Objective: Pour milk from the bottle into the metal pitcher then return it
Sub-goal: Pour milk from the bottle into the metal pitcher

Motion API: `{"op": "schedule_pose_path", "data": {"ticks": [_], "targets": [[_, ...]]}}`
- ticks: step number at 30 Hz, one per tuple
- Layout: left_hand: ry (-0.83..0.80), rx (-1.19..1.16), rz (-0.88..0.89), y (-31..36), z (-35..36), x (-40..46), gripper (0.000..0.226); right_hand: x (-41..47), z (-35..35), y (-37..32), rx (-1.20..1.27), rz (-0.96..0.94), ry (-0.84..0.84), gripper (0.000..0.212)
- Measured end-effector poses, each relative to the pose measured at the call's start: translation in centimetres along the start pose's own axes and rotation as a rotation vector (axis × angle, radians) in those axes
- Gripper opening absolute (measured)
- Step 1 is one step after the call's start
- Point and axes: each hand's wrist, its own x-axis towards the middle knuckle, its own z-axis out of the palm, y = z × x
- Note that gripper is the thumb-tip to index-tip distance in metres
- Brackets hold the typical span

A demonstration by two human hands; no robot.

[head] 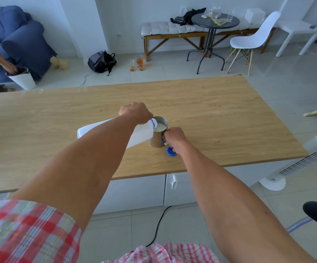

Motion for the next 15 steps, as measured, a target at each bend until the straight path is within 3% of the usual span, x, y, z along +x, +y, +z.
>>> {"op": "schedule_pose_path", "data": {"ticks": [15], "targets": [[-0.005,0.002,-0.001,0.15,-0.24,-0.28,0.027,-0.23,-0.03,-0.15,-0.003,0.004,0.001,0.021]]}}
